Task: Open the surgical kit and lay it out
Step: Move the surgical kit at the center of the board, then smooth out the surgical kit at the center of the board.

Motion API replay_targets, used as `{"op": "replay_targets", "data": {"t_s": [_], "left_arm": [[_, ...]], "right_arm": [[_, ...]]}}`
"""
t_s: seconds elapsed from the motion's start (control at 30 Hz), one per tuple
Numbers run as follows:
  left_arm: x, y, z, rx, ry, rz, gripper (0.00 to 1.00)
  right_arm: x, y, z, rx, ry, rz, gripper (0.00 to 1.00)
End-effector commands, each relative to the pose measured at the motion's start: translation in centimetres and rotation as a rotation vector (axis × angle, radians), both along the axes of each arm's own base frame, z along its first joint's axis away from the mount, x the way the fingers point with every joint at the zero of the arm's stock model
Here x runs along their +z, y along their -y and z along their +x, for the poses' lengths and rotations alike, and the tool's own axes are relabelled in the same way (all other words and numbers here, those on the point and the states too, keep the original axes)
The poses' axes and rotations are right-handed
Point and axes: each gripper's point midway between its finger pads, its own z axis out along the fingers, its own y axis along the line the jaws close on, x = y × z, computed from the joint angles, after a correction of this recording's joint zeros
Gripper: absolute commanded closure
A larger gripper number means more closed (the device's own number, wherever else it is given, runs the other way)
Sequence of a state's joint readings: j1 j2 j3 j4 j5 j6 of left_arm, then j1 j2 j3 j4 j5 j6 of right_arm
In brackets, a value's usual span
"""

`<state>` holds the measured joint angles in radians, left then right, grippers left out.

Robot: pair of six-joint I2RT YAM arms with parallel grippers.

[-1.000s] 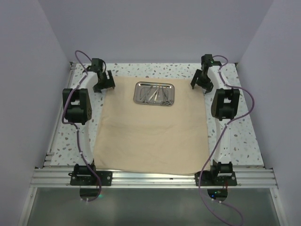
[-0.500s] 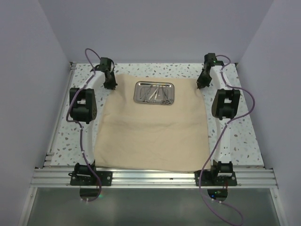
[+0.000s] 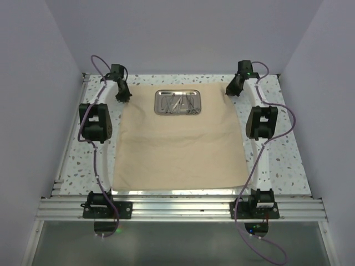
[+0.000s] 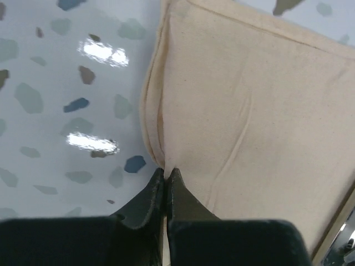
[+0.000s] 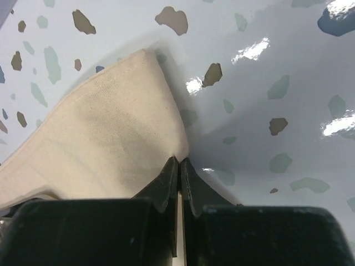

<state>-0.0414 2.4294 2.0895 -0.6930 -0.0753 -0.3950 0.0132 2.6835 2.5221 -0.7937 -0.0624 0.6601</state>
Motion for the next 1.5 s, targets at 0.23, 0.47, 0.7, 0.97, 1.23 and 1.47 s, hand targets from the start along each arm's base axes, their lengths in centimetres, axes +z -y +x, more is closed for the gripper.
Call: {"op": "replay_targets", "data": {"t_s": [0.23,0.47,0.7,0.97,1.23,1.47], "left_arm": [[2.8,-7.2,3.0,0.138,0.116,0.013,1.00],[3.4,-6.9,2.0,0.127,0.096,0.005,0.28],[9.6,-7.6,0.6,0.162,0.183,0.062,0.20],[12.9,2.4,-3.9,-0.030,0.196,0.078,0.41],[8.1,15.1,-11.4,-0.266,0.103,-0.075,0.88],[4.7,19.7,-13.2,-0.349,0.046,-0.084,0.94]], "right_arm": [[0.7,4.1,-0.1,-0.151,0.013,-0.192,1.00],[1.9,3.7,0.4,-0.114,0.053,-0.183,0.39],[5.9,4.8,-0.7,-0.115,0.077,-0.247,0.20],[9.8,1.9,-6.5,-0.109,0.089,-0.117,0.30],[10.2,-2.0,-13.9,-0.020,0.040,-0.018,1.00],[10.1,-3.8,-19.4,0.059,-0.005,0.001,1.00]]}}
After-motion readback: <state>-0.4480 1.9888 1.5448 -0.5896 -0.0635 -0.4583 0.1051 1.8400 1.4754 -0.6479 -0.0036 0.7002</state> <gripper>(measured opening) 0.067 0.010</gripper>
